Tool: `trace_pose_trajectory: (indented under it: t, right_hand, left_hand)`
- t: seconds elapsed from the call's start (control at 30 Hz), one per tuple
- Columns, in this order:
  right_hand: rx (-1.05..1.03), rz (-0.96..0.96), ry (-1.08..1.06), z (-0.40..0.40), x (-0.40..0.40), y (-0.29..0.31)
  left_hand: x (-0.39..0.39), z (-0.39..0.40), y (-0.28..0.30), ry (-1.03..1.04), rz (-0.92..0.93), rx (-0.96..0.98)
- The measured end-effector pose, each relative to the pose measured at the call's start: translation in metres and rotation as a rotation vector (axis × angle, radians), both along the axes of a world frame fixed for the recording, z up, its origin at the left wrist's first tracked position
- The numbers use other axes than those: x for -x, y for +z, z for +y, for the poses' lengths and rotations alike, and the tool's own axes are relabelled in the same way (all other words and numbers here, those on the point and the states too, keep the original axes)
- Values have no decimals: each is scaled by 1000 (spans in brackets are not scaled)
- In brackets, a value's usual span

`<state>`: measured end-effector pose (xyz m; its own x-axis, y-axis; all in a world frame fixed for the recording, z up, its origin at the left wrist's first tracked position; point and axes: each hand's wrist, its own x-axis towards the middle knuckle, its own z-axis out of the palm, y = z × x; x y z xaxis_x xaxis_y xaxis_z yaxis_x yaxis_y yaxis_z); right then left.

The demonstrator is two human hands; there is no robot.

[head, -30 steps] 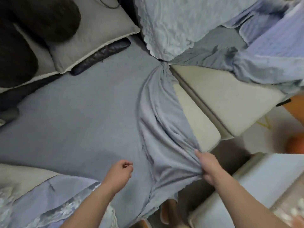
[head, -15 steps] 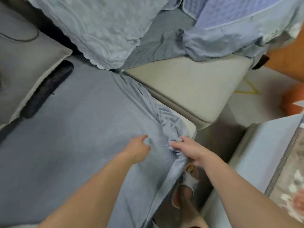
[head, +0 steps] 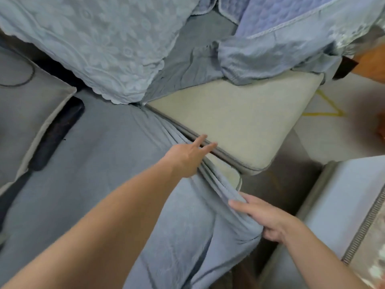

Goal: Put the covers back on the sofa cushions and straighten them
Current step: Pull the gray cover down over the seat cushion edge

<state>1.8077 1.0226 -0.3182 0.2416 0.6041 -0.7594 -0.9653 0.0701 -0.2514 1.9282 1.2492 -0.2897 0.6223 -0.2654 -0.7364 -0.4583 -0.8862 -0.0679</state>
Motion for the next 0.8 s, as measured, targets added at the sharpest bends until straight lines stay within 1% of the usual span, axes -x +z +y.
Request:
trace_pose_trajectory:
  t: [0.1,0.17,0.2,0.27,0.3,0.37,0.4,0.43,0.47,0.53,0.6,0.7,0.73,0.8]
  right_hand:
    - [-128,-68,262,-14,-6,1]
    - [-162,-104,360,-31,-5,4]
    - [-146,-106,369,-41,-4,4]
    - [-31,-81,283,-58,-1,5]
    - [80,-65,177,-66,1,1]
    - [425,-42,-114,-87,6,-17]
    - [596,-50,-208,-96,10,-26]
    - [716,-70,-224,-104,13,-33]
    - [764,-84,-198,-108,17,-39]
    - [770,-103,-112,-107,26,-48]
    - [748,-141,-78,-96,32,-54]
    - [630,-211,-56,-70,33,-59]
    - [589,-237,-51,-59,32,-60]
    - [534,-249,-83,-41,27,-62]
  left_hand:
    - [-20,-2,2,-278,115,-268]
    - [-26,3,4,-335,137,-380]
    - [-29,4,5,-334,120,-396]
    - [-32,0,5,-253,26,-336]
    - [-33,-11,4,-137,-59,-243]
    - [-32,-48,-1,112,-205,3]
    - [-27,-67,-8,184,-208,112]
    - [-21,-83,-17,223,-158,191]
    - [-12,-92,-28,268,-86,247]
    - [8,-87,-45,382,20,296]
    - [23,-62,-54,392,-26,284]
    - [35,-15,-52,337,-186,207]
    - [35,2,-49,353,-198,169]
    - [32,27,-45,418,-137,111]
